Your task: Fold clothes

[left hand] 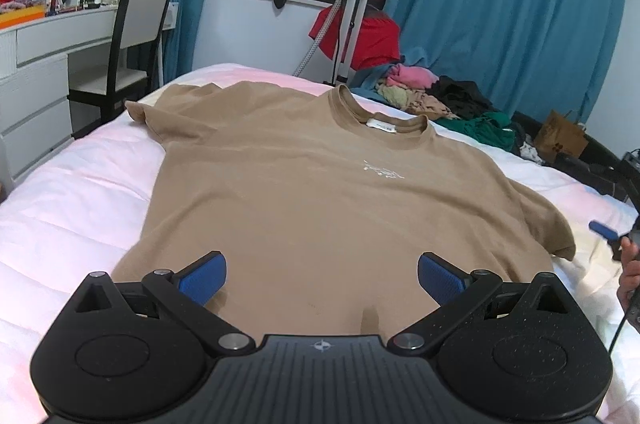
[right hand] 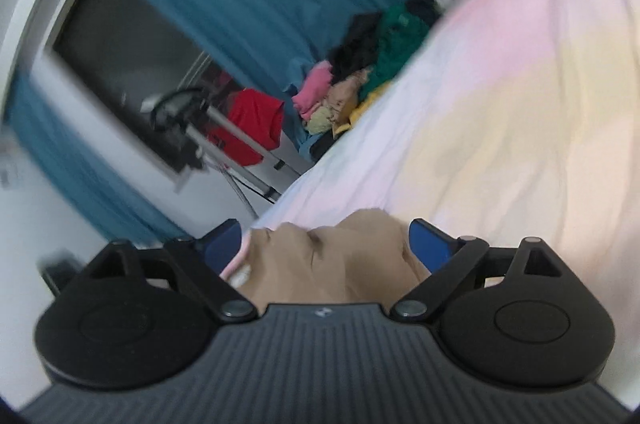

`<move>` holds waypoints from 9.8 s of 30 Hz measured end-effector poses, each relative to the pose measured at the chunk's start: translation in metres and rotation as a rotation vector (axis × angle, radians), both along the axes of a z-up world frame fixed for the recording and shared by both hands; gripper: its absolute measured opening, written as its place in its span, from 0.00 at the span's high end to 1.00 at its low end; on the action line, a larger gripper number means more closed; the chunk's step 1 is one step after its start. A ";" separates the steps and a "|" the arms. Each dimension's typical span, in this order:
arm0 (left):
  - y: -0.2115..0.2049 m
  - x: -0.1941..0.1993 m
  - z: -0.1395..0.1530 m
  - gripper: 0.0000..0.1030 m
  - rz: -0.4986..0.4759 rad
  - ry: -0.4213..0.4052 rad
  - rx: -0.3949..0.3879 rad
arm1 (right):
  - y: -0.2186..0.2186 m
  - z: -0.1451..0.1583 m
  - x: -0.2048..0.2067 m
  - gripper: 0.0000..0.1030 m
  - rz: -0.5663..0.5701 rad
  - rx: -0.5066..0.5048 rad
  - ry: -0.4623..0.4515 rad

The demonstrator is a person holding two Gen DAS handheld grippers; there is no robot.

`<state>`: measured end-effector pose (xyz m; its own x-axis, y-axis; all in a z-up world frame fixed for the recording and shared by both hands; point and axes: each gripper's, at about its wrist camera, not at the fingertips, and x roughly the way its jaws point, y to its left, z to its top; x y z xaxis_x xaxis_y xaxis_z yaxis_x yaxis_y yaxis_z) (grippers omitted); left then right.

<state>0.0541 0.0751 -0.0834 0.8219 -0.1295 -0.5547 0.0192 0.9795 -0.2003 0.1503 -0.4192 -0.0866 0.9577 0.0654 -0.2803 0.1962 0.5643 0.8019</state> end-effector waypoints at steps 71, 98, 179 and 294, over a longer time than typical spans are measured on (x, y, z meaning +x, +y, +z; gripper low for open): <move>-0.013 0.015 -0.018 0.00 -0.004 0.049 -0.028 | -0.010 -0.063 0.012 0.10 -0.054 0.278 -0.156; -0.012 0.014 -0.019 0.00 -0.010 0.046 -0.019 | -0.022 -0.018 0.014 0.89 -0.225 -0.145 0.039; 0.104 0.033 0.014 0.00 0.232 -0.067 -0.043 | 0.347 0.007 0.208 0.68 0.397 -0.984 0.076; -0.137 -0.159 -0.044 0.57 -0.550 0.363 0.139 | 0.098 0.061 -0.204 0.16 0.171 -0.389 0.052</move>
